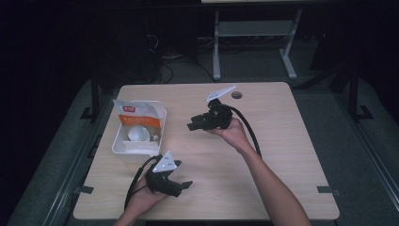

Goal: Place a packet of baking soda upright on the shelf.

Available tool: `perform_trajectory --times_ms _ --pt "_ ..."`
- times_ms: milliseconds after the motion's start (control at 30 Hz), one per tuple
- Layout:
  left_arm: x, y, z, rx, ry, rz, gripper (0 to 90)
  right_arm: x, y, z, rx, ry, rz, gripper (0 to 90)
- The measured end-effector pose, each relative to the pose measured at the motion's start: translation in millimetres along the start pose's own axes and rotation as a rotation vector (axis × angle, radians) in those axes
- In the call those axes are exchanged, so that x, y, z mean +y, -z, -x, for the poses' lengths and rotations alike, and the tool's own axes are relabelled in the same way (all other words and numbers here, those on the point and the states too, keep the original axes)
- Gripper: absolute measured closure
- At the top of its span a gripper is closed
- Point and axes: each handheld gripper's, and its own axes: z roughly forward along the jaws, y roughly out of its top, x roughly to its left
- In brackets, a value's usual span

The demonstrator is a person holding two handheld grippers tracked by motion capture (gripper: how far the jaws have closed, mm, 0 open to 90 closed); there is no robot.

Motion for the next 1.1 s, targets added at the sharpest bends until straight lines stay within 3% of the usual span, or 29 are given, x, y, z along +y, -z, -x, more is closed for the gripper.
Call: perform_trajectory --times_ms 433,1100 --pt "0.5 -2.3 1.7 -0.005 -0.007 -0.005 16.9 -26.2 31.8 4.7 -0.034 -0.042 0.007 49.5" --pt "1.7 -7.2 3.9 -0.019 -0.002 -0.011 17.1 -57.3 79.2 1.2 -0.084 -0.062 0.037 47.1"
